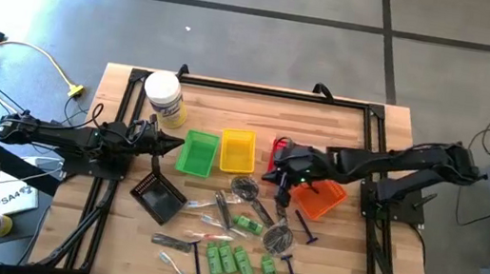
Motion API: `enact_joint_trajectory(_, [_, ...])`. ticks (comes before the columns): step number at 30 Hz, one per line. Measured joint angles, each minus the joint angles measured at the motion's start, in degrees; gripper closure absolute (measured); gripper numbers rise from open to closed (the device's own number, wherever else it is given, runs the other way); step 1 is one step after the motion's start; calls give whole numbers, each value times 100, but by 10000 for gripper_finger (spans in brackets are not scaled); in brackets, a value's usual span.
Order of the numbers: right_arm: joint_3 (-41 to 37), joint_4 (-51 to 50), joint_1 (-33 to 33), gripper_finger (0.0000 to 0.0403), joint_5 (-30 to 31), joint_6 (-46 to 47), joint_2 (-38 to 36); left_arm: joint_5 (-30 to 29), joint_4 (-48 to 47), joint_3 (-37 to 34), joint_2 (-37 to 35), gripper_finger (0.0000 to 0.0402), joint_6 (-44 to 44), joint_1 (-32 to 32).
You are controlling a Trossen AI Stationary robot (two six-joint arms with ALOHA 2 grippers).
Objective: Pick & Place Travel size toiletries
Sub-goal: Put the green shampoo into yellow basket
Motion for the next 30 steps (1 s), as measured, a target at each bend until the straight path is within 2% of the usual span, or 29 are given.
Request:
enact_joint_trajectory(7, [317, -201, 321, 398, -43, -79, 700, 0, -2, 0, -2, 400, 0, 0])
enact_joint_trajectory(10, [475, -211, 505, 386, -39, -127, 1024, 0, -2, 0, 0, 400, 0, 2])
enact_joint_trajectory(13, [705, -248, 690, 348, -3, -136, 1348, 0, -2, 0, -2, 400, 0, 1])
enact_joint_trajectory(19, [1180, -378, 969, 231, 14, -30, 1900, 0, 0, 0, 0, 400, 0, 2])
enact_joint_trajectory(22, [1345, -485, 1068, 185, 66, 76, 2107, 0, -1, 0, 0, 400, 0, 0])
enact_joint_trajectory(25, [1412, -549, 1163, 160, 160, 120, 2259, 0, -2, 0, 0, 400, 0, 0])
enact_joint_trajectory(30, [1433, -620, 1281, 151, 429, 398, 2324, 2, -2, 0, 0, 400, 0, 0])
